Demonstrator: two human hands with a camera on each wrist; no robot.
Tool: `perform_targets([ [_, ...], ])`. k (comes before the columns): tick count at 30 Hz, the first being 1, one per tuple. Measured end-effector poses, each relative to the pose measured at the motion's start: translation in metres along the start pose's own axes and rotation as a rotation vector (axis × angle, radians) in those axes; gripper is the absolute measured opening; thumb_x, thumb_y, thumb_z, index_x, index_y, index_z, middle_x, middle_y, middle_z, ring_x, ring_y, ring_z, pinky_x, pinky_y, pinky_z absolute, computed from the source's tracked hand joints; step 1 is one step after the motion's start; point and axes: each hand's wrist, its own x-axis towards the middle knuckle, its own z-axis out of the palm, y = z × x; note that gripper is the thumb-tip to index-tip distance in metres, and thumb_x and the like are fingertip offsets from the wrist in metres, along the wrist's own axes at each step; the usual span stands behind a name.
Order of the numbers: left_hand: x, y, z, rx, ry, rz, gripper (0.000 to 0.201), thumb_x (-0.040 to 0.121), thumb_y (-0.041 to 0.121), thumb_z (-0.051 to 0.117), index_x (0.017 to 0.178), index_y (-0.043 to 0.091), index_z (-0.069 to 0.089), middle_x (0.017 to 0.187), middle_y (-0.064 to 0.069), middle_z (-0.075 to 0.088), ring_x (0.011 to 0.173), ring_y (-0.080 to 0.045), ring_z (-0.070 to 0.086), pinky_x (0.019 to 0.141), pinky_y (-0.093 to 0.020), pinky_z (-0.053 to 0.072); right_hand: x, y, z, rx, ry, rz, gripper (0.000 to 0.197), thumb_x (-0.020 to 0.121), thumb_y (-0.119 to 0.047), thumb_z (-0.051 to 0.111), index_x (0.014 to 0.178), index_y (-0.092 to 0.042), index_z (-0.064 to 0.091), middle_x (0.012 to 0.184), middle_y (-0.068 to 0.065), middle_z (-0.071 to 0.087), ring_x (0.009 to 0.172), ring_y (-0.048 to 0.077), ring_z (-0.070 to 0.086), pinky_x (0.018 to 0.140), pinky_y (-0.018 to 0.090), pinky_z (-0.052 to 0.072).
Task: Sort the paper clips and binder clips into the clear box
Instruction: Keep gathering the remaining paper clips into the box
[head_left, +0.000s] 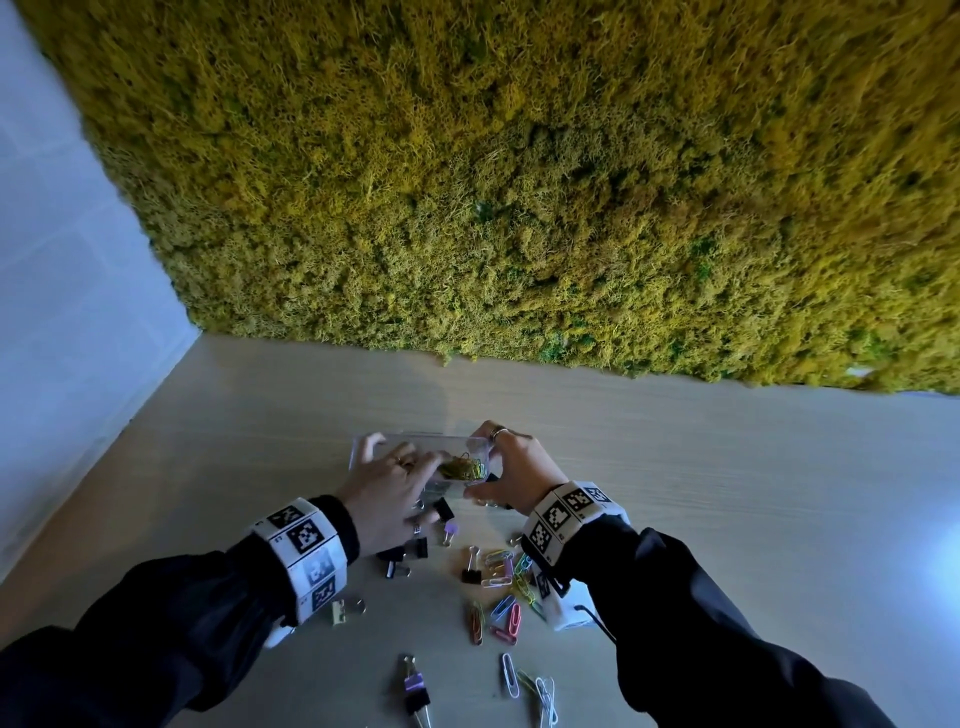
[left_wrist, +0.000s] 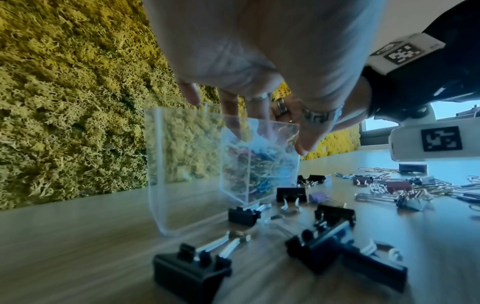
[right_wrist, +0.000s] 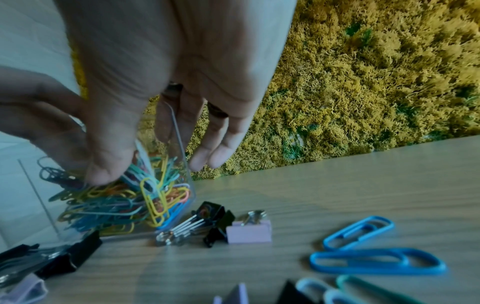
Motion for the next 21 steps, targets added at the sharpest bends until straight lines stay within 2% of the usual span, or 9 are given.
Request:
perform_targets([
  [2,-0.001,0.003,-0.002,0.023,0.063,0.032,0.052,0.080,0.056,0.036,0.122,0.025,0.031,0.099,0.007,0.067,0.103,-0.013,0.060,0.096,-0.043,0.020,0.001,0.000,0.000,-0.003,-0.005,0.002,0.051,0.065,-0.019,0.079,0.110,-0.010,0.055,0.110,0.009,0.064,0.100,0.021,0.060,0.084,0.026,0.046],
  [3,-0.001,0.008,-0.005,0.014,0.080,0.020,0.052,0.076,0.057,0.035,0.118,0.025,0.038,0.096,0.008,0.068,0.098,-0.014,0.062,0.092,-0.043,0.024,0.001,0.000,0.000,-0.003,-0.006,-0.005,0.051,0.066,-0.019,0.079,0.110,-0.010,0.055,0.109,0.009,0.064,0.100,0.021,0.060,0.085,0.027,0.047],
  [4,0.001,0.012,-0.007,-0.005,0.060,0.025,0.054,0.075,0.057,0.033,0.118,0.026,0.041,0.104,0.007,0.066,0.104,-0.015,0.059,0.092,-0.045,0.027,0.001,0.000,-0.001,0.000,-0.006,-0.013,0.050,0.066,-0.018,0.079,0.108,-0.010,0.055,0.109,0.009,0.065,0.099,0.022,0.060,0.085,0.029,0.048],
  [6,0.007,0.019,-0.008,-0.034,-0.040,0.004,0.055,0.078,0.057,0.031,0.126,0.033,0.040,0.132,0.006,0.048,0.127,-0.020,0.037,0.101,-0.050,0.021,0.002,0.001,-0.001,0.001,-0.008,-0.024,0.049,0.066,-0.018,0.079,0.107,-0.010,0.054,0.108,0.009,0.065,0.098,0.022,0.061,0.085,0.031,0.049],
  [8,0.013,0.024,-0.011,-0.021,-0.136,-0.054,0.046,0.084,0.053,0.038,0.128,0.041,0.036,0.142,0.005,0.034,0.135,-0.025,0.021,0.107,-0.053,0.012,0.002,0.001,-0.001,-0.002,-0.014,-0.036,0.049,0.066,-0.018,0.079,0.107,-0.010,0.055,0.109,0.009,0.065,0.098,0.022,0.061,0.086,0.032,0.050],
  [10,0.016,0.025,-0.014,0.001,-0.163,-0.061,0.044,0.086,0.050,0.042,0.128,0.043,0.033,0.143,0.002,0.031,0.135,-0.027,0.019,0.107,-0.054,0.011,0.003,0.002,0.000,-0.005,-0.009,-0.050,0.049,0.066,-0.018,0.079,0.107,-0.009,0.055,0.108,0.010,0.065,0.097,0.022,0.062,0.086,0.033,0.050],
  [14,0.016,0.024,-0.013,-0.002,-0.128,-0.069,0.046,0.083,0.048,0.045,0.127,0.047,0.033,0.133,0.002,0.037,0.127,-0.024,0.026,0.101,-0.051,0.019,0.005,0.006,0.001,-0.007,0.010,-0.068,0.047,0.065,-0.018,0.078,0.106,-0.009,0.055,0.103,0.011,0.066,0.095,0.024,0.062,0.084,0.035,0.051],
  [17,0.020,0.025,-0.014,0.018,-0.209,-0.096,0.041,0.082,0.048,0.045,0.121,0.049,0.035,0.133,0.001,0.037,0.129,-0.026,0.024,0.103,-0.054,0.018,0.007,0.008,0.003,-0.024,-0.001,-0.065,0.049,0.066,-0.020,0.078,0.108,-0.011,0.055,0.105,0.010,0.065,0.096,0.023,0.061,0.086,0.037,0.051],
  [21,0.025,0.025,-0.017,-0.001,-0.224,-0.111,0.046,0.080,0.049,0.048,0.124,0.047,0.035,0.137,0.002,0.034,0.131,-0.025,0.022,0.102,-0.053,0.016,0.012,0.006,-0.002,-0.045,-0.048,-0.051,0.053,0.067,-0.022,0.078,0.112,-0.010,0.053,0.110,0.010,0.064,0.100,0.022,0.060,0.087,0.028,0.047],
])
